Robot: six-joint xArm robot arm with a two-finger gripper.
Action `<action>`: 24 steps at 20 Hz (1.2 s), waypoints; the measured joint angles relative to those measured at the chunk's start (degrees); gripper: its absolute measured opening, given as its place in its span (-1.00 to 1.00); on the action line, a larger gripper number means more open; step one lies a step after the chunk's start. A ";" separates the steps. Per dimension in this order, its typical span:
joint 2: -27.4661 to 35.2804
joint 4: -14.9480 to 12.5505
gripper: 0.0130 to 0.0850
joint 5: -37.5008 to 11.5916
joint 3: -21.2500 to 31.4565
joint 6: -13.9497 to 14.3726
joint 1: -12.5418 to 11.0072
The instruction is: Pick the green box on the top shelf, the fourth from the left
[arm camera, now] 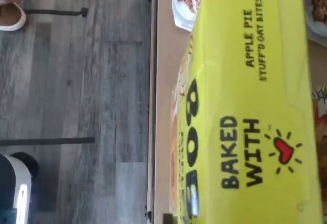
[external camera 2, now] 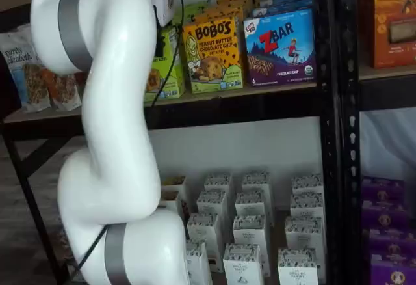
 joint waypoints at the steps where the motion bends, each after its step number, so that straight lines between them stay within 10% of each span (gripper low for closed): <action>1: -0.03 0.07 0.00 0.05 0.03 -0.05 -0.06; 9: -0.31 0.24 -0.44 0.17 0.37 -0.16 -0.17; 24: 0.30 1.11 -0.44 3.20 -1.60 0.15 -0.34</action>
